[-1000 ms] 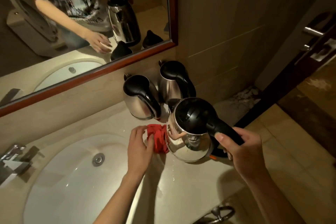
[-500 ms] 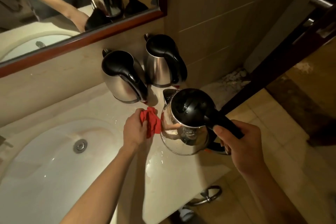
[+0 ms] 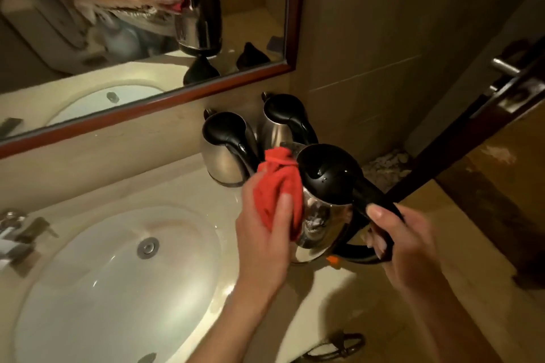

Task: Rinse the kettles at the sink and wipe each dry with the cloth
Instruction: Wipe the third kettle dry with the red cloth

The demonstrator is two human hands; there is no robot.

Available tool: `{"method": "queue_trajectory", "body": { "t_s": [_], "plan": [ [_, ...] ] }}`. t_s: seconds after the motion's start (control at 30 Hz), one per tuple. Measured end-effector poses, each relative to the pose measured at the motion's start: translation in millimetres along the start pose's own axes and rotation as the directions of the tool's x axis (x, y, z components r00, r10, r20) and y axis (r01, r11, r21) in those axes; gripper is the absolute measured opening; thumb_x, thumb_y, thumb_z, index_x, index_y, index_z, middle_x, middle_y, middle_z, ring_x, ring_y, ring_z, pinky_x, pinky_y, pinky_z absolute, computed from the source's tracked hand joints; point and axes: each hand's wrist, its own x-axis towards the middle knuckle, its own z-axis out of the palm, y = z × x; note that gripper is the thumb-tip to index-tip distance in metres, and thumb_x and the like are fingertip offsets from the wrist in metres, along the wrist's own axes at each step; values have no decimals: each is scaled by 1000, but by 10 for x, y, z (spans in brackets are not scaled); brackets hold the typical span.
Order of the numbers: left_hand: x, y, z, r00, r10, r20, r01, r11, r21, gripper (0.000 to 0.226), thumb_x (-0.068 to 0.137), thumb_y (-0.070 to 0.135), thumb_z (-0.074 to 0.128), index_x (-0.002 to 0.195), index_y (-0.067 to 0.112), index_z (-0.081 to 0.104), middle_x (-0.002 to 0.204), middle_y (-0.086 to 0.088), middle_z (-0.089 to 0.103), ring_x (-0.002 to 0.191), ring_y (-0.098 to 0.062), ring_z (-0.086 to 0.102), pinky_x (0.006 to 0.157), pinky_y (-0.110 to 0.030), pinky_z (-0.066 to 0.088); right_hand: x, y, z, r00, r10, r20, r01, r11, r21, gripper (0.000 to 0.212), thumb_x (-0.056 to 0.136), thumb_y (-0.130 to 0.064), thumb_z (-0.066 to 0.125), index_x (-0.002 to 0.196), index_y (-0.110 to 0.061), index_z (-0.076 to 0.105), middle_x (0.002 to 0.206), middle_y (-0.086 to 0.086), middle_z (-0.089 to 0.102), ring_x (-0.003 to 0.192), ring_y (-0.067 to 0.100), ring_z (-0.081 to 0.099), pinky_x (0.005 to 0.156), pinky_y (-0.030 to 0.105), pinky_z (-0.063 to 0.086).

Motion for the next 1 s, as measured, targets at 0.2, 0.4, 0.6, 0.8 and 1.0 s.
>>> {"method": "queue_trajectory", "body": {
  "t_s": [0.2,0.4,0.6,0.8,1.0],
  "plan": [
    [-540,-557,-36,847,445,291,-530,747,401,52,101,46,49,145,20,40,160,9,30,145,-20,35,115,-63,26,1,-296,-13,994,-102,44,103,994,-29,60,62,-66,82,53,-14,55,48,16,42,45,31,38,53,32,35],
    [-450,-379,-114,973,-218,-73,208,970,-122,57,89,50,53,135,17,50,124,2,67,115,-17,63,97,-30,50,-9,-511,-2,979,-183,88,187,981,-48,46,67,-51,76,47,-15,55,44,13,40,40,25,39,43,24,36],
    [370,-303,-503,931,-362,-36,353,923,-150,20,100,27,54,114,19,66,107,-7,72,105,-28,68,92,-40,53,-58,-524,21,978,-184,100,193,978,-83,43,68,-50,71,46,-18,53,44,8,40,38,18,39,42,24,35],
    [385,-107,-477,996,-87,14,87,996,1,25,101,23,53,122,30,63,110,17,69,106,-1,64,89,-20,52,-96,-460,105,987,-116,107,124,990,-70,62,53,-71,85,47,-17,54,44,8,41,39,20,41,43,22,39],
    [-163,-655,-549,925,-362,-118,345,928,-141,26,102,18,49,120,34,60,110,22,69,111,-7,64,92,-20,51,-57,-446,121,984,-132,116,140,988,-64,44,67,-51,71,46,-17,55,43,5,42,38,17,42,43,22,39]
  ]
}}
